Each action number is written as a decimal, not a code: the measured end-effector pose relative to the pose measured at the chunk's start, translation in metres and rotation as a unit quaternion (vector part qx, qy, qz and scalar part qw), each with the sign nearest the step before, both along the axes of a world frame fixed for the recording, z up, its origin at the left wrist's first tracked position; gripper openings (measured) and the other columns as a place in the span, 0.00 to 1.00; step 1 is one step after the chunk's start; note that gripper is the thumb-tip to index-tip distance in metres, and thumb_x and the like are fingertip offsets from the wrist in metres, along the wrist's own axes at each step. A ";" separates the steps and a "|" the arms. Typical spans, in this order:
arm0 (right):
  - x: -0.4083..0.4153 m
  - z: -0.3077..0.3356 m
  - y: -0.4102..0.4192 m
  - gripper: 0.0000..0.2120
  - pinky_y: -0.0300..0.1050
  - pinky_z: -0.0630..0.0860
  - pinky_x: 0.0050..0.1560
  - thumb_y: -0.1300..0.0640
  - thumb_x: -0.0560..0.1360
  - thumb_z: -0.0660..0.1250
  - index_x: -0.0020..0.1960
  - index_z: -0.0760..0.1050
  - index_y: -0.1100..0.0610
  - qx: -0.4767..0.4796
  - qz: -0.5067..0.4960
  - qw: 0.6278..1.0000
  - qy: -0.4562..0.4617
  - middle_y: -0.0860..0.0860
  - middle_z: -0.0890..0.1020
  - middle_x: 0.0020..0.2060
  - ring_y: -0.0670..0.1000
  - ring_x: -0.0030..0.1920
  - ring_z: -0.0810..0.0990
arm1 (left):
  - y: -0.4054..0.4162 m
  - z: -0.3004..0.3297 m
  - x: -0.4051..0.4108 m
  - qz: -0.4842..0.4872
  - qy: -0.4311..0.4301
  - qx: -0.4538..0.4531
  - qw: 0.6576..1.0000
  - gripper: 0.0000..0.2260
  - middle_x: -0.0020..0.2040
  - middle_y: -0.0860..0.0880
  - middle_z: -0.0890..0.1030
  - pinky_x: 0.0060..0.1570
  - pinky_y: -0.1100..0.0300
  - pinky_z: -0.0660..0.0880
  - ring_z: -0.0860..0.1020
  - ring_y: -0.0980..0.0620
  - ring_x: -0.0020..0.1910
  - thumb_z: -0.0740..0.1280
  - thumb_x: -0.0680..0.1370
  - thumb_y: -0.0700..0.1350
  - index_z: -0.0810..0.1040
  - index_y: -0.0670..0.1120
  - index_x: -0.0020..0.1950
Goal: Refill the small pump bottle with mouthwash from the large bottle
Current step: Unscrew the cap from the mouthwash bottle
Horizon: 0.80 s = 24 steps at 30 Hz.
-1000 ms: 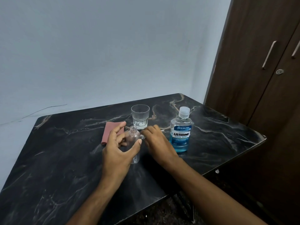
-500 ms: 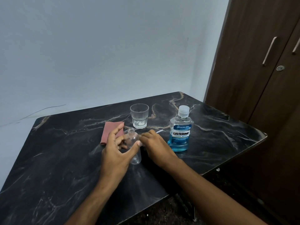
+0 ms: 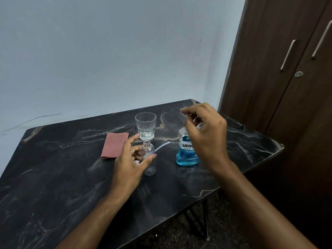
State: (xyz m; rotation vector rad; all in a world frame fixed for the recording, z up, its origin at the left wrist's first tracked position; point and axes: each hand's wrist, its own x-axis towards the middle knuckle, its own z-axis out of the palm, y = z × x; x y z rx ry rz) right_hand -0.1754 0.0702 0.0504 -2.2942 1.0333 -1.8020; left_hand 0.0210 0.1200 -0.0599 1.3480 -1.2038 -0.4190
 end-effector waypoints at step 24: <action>-0.020 -0.012 -0.034 0.21 0.32 0.80 0.41 0.49 0.69 0.80 0.57 0.82 0.57 0.217 -0.027 0.972 -0.087 0.48 0.85 0.45 0.43 0.44 0.83 | -0.016 0.040 -0.092 -0.037 -0.130 0.023 0.991 0.36 0.76 0.56 0.68 0.72 0.62 0.64 0.68 0.59 0.73 0.75 0.75 0.49 0.62 0.54 0.80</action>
